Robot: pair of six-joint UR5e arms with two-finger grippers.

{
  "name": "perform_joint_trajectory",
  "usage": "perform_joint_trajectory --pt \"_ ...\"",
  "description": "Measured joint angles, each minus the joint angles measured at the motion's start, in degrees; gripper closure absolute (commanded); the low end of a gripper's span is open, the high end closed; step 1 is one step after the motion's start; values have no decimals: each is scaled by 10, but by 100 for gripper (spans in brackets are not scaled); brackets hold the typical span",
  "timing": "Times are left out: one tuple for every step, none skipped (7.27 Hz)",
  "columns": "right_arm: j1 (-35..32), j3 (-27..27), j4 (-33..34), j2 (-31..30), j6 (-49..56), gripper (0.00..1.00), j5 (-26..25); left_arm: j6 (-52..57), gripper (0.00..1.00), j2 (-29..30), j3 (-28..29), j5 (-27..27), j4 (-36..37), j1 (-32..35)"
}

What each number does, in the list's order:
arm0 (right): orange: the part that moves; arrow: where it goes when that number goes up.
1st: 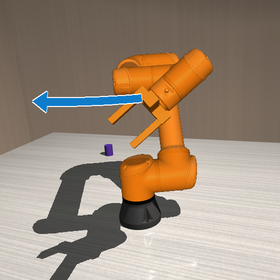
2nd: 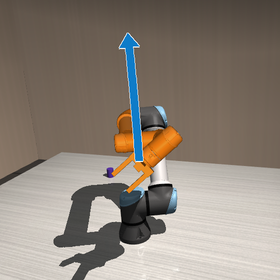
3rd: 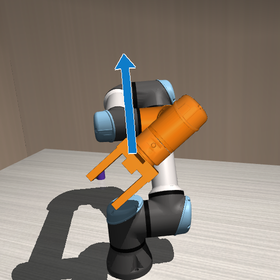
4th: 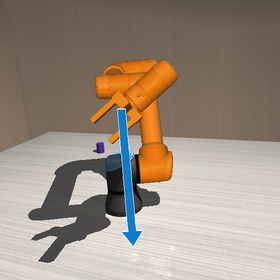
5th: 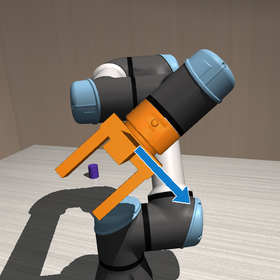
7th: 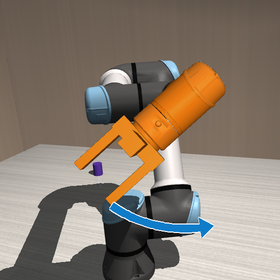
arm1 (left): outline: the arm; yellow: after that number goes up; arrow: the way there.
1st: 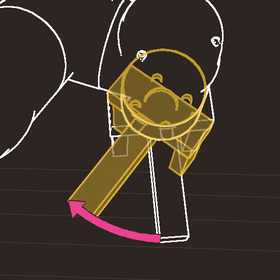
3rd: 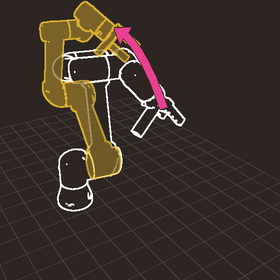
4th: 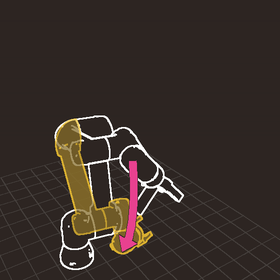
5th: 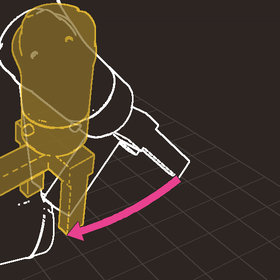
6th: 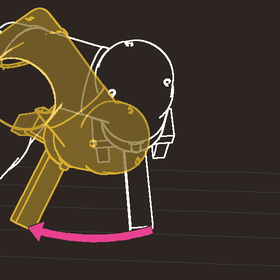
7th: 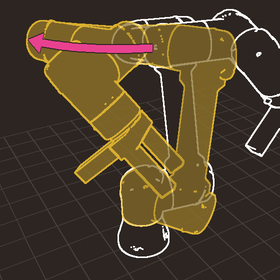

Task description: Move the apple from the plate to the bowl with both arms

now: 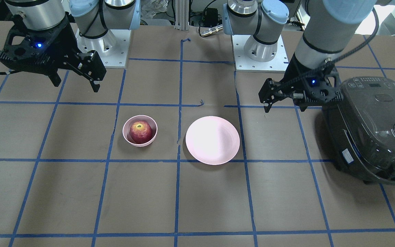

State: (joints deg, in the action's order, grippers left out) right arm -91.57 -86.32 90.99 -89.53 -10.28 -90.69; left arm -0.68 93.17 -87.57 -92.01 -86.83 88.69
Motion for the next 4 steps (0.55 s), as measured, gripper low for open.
perform_joint_trajectory --pt "0 0 0 0 0 0 0 1 0 -8 31 -7 -38 8" --pt "0 1 1 0 0 0 0 1 0 -11 46 -10 -56 12" --pt "0 1 1 0 0 0 0 1 0 -12 51 -11 -62 13" --pt "0 1 0 -1 0 0 0 2 0 -15 55 -10 -64 14"
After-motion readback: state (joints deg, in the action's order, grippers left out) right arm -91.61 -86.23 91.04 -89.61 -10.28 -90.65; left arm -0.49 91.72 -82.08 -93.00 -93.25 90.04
